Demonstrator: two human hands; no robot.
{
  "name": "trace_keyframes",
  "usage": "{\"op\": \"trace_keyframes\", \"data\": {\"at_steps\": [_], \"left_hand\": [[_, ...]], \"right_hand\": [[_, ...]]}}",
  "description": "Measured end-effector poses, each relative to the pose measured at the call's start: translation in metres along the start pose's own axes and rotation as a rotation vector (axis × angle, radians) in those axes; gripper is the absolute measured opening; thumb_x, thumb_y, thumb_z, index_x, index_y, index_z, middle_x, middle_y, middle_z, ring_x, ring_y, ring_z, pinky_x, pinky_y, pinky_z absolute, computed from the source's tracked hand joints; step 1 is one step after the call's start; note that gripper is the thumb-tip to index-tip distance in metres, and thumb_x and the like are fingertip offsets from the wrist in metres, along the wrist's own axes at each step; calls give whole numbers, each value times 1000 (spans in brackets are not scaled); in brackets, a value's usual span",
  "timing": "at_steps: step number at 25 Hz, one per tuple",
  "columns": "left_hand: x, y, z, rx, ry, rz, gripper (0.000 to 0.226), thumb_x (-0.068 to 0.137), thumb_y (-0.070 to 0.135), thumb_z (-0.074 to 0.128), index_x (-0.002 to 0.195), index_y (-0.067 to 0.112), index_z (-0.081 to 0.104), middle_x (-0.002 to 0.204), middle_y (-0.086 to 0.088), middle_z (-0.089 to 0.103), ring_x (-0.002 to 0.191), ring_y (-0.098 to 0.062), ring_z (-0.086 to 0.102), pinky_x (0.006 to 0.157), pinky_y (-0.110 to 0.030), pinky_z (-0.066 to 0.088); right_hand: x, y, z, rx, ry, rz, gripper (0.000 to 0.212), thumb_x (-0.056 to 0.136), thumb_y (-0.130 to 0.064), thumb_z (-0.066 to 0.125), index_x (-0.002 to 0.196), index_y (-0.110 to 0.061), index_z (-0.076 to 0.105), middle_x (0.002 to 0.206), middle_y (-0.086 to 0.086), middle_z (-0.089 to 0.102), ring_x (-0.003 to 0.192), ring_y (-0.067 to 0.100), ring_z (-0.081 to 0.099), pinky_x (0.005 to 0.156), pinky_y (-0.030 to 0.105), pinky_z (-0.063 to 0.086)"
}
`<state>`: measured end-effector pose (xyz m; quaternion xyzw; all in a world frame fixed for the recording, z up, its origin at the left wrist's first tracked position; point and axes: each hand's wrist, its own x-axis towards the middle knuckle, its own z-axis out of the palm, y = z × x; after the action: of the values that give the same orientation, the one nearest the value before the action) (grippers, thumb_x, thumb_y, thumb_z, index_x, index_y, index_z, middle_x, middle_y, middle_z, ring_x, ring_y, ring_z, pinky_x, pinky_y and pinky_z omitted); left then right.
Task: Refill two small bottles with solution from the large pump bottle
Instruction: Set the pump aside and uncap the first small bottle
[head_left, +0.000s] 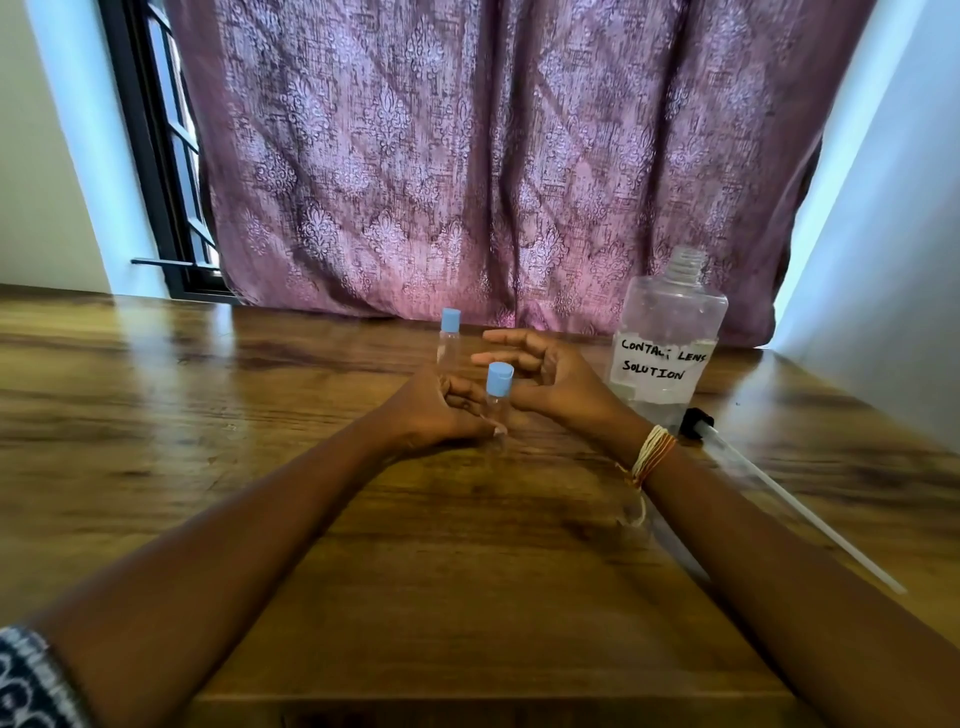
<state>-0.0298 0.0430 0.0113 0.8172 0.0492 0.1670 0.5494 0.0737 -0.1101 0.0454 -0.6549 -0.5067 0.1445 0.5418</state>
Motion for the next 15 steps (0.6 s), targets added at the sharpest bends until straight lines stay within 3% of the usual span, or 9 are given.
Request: {"op": "trace_keyframes", "data": {"at_steps": [2,4,6,9,12,15], "left_hand": [[-3,3,1,-9,-8,-1,27,68,1,82,94,-2,73,74,-5,76,63,-7,68,59,-18,50],[-4,5,2,-14,-9,-2,29,69,-2,80,97,-3,72,75,-5,75,61,-4,67,58,-15,50],[-4,6,2,-1,-4,-4,32,69,1,81,99,-1,72,87,-13,76,66,-6,69,63,-18,53],[-5,7,1,4,-10,-14,29,69,2,82,96,1,73,85,-8,77,70,-7,70,68,-21,54],[-8,9,3,-39,-21,-18,28,71,-5,78,98,-1,72,70,3,76,61,-3,68,58,-14,51],[-7,7,2,-39,-3,-37,29,69,-2,80,98,-1,72,79,-6,76,64,-6,70,61,-17,53]], "right_hand": [[-1,0,6,-54,53,11,60,74,-2,80,129,-12,57,102,7,69,93,14,67,86,27,56],[-2,0,6,-49,112,-3,56,72,-3,82,124,-10,60,92,12,69,83,14,66,79,26,55],[-2,0,2,-4,72,-17,52,77,7,73,126,-8,59,100,19,72,93,20,69,85,30,56],[-5,-5,4,1,-19,-8,59,80,10,70,134,-8,52,116,17,69,105,16,67,85,22,56],[-4,-5,8,-56,91,1,56,75,-3,80,126,-11,59,97,19,68,89,19,66,84,28,55],[-3,-3,1,18,53,-3,51,79,7,71,126,-8,58,103,22,71,100,27,70,95,38,55]]}}
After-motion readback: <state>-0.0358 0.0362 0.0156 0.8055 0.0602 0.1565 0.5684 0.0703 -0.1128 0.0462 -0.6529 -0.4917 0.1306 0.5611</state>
